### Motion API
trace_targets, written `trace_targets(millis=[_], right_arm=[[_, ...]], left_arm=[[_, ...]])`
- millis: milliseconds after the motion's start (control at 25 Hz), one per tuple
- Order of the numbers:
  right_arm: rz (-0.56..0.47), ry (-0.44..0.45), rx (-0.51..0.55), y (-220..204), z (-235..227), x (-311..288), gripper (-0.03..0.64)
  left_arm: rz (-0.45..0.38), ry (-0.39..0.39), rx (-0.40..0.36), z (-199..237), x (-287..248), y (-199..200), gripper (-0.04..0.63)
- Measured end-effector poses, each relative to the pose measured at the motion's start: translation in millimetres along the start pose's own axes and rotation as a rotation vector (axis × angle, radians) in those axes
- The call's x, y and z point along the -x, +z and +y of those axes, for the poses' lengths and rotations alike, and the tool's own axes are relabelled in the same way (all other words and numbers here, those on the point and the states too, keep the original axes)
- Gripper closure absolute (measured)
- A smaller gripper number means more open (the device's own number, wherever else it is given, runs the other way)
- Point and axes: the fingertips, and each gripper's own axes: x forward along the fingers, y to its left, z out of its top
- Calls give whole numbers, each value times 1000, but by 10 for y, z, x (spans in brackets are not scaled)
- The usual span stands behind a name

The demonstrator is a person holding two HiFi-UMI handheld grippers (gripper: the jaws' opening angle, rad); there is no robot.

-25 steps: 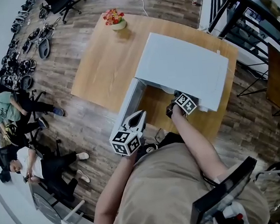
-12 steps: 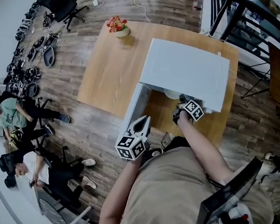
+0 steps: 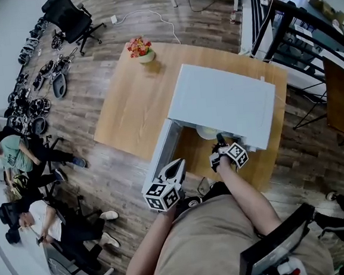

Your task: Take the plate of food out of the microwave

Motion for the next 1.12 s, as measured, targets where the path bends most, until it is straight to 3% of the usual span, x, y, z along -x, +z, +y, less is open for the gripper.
trace_targets(millis=[680, 1120], right_arm=[[52, 114, 30, 24, 479, 204, 603], [182, 122, 56, -103, 561, 743, 603]], left_arm=[[-41, -6, 14, -129, -146, 69, 594], [-71, -32, 44, -258, -173, 60, 594]])
